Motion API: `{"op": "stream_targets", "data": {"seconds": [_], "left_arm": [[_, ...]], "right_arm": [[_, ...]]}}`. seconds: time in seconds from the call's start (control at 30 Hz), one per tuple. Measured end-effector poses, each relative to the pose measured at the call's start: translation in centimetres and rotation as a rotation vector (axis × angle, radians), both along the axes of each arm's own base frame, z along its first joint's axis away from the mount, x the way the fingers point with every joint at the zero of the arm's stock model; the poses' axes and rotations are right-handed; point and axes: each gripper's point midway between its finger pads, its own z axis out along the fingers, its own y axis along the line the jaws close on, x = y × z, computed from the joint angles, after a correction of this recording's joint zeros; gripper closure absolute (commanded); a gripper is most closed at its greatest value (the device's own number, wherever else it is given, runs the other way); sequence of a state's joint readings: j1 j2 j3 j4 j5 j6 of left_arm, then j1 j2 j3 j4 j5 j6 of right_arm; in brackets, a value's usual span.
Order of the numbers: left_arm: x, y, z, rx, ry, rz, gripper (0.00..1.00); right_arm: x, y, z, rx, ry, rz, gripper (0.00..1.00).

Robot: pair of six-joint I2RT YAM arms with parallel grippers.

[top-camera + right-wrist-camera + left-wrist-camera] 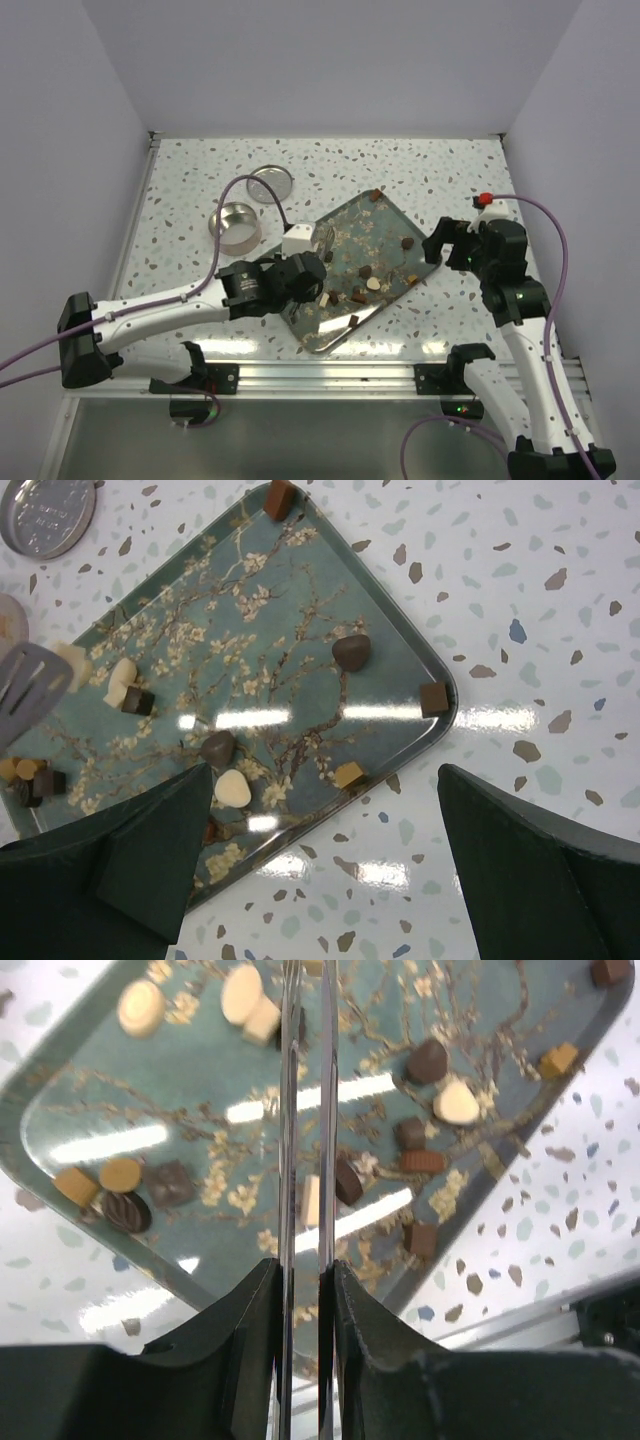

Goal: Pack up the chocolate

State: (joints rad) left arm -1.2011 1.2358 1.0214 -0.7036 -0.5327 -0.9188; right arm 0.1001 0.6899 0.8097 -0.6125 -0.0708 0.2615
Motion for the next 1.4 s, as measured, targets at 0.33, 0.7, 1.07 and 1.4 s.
{"op": "stream_targets", "data": {"seconds": [0.33, 0.7, 1.07, 1.4], "left_arm": [[9.1, 9.1, 2.7, 0.063, -0.075, 0.247, 0.75], [9.4, 17.0, 5.5, 0.047, -0.138, 0.410, 0.74], [6.9, 18.0, 1.9, 0.111, -0.029, 0.382, 0.63], [6.4, 18.3, 1.9, 0.112, -0.023, 0.387, 0.51]], "right_arm": [[0.5, 0.2, -0.6, 0.008, 0.029, 0.000, 0.02], [1.2, 0.9, -0.7, 0.034, 0.041, 0.024, 0.03], [1.4, 1.3, -0.6, 0.057, 0.042, 0.034, 0.03], [1.1, 1.4, -0.2, 0.065, 0.024, 0.035, 0.03]]}}
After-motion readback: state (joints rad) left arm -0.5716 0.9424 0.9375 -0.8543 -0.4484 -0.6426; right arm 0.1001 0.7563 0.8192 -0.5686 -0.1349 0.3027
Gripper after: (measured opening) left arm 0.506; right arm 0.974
